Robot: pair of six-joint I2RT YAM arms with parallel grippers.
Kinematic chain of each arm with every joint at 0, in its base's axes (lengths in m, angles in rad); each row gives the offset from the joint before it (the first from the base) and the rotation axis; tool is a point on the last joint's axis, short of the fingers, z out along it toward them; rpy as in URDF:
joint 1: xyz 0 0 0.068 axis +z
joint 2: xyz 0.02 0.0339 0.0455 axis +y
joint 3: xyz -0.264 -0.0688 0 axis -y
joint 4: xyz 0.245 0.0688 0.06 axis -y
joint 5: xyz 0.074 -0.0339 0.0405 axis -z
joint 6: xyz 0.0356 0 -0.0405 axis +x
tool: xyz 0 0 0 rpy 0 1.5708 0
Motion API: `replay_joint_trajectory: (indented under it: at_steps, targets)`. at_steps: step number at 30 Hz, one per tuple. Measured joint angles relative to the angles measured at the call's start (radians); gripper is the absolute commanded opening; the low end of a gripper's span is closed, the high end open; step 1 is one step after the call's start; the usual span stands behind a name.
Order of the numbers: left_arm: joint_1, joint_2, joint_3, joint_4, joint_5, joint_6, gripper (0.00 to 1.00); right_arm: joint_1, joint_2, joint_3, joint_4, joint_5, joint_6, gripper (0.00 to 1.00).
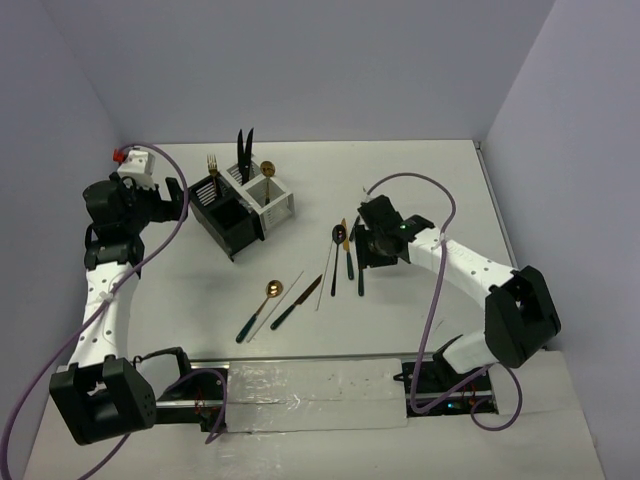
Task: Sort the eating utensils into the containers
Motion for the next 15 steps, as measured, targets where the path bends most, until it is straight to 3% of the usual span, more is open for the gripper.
replay_joint_trajectory:
  at_steps: [5,15]
  targets:
    - [0.000,-0.003,0.000,0.000,0.006,0.002,0.99,-0.003,0.014,-0.045,0.003,-0.045,0.008,0.51]
    - [0.000,-0.003,0.000,0.000,0.008,0.005,0.99,-0.030,0.235,-0.043,0.039,-0.080,0.006,0.38]
